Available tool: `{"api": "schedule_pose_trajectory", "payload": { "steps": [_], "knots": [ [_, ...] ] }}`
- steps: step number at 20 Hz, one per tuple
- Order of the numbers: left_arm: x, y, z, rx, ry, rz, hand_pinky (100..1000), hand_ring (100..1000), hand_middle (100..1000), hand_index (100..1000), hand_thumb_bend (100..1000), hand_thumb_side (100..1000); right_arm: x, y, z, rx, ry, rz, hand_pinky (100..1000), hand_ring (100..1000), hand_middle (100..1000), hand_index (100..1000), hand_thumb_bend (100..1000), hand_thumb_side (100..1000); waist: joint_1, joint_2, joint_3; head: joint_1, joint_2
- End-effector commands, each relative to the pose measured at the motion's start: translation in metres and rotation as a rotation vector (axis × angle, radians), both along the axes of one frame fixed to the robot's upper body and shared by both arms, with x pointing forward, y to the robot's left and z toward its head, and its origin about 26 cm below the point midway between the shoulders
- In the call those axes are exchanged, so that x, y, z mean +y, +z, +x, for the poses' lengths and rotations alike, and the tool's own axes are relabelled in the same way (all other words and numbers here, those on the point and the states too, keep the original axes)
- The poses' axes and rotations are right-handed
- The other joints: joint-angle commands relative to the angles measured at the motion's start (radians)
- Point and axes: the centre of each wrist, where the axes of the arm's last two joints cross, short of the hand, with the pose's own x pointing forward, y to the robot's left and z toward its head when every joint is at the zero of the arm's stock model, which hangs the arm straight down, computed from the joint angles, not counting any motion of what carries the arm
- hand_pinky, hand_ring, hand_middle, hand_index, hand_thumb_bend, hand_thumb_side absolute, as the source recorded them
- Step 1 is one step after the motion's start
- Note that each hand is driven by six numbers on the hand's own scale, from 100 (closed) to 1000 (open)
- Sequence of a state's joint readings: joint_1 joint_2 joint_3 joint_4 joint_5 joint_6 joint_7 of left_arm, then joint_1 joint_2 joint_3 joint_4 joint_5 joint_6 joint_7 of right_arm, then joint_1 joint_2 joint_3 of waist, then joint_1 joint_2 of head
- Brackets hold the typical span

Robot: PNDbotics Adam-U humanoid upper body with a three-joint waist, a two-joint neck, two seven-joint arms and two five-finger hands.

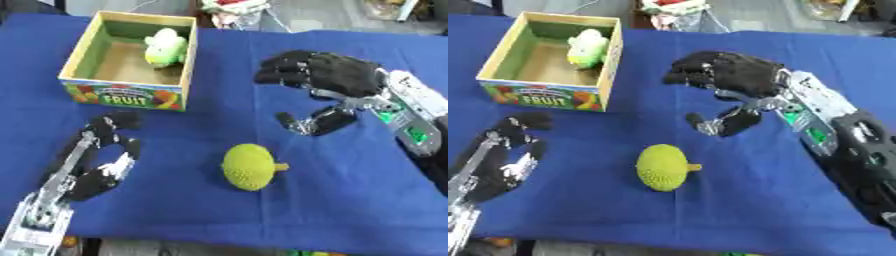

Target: Pick up objects on the table and place them in the box.

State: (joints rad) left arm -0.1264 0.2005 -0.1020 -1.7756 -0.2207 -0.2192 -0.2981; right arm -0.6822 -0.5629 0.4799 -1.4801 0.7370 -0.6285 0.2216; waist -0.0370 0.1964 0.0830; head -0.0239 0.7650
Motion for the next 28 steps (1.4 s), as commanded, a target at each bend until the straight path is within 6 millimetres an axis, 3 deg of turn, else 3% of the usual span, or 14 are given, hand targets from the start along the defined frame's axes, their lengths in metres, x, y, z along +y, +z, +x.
{"api": "schedule_pose_trajectory", "payload": {
  "steps": [1,13,28],
  "knots": [
    [0.002,0.007,0.001,-0.024,-0.001,0.007,548,780,765,858,214,530,0.000,0.008,-0.003,0.032,-0.015,-0.005,904,924,850,964,100,592,0.004,-0.012,-0.001,-0.001,0.005],
    [0.001,0.007,0.002,-0.027,-0.009,0.009,548,775,763,859,219,530,0.023,0.005,-0.009,0.270,0.014,-0.008,898,913,822,944,100,689,0.010,-0.009,-0.002,-0.003,0.005],
    [-0.001,0.009,0.002,-0.030,-0.017,0.010,549,775,762,858,222,530,0.015,-0.008,0.003,0.526,-0.013,-0.136,903,916,816,911,100,837,0.011,-0.003,0.003,-0.006,0.005]
  ]
}}
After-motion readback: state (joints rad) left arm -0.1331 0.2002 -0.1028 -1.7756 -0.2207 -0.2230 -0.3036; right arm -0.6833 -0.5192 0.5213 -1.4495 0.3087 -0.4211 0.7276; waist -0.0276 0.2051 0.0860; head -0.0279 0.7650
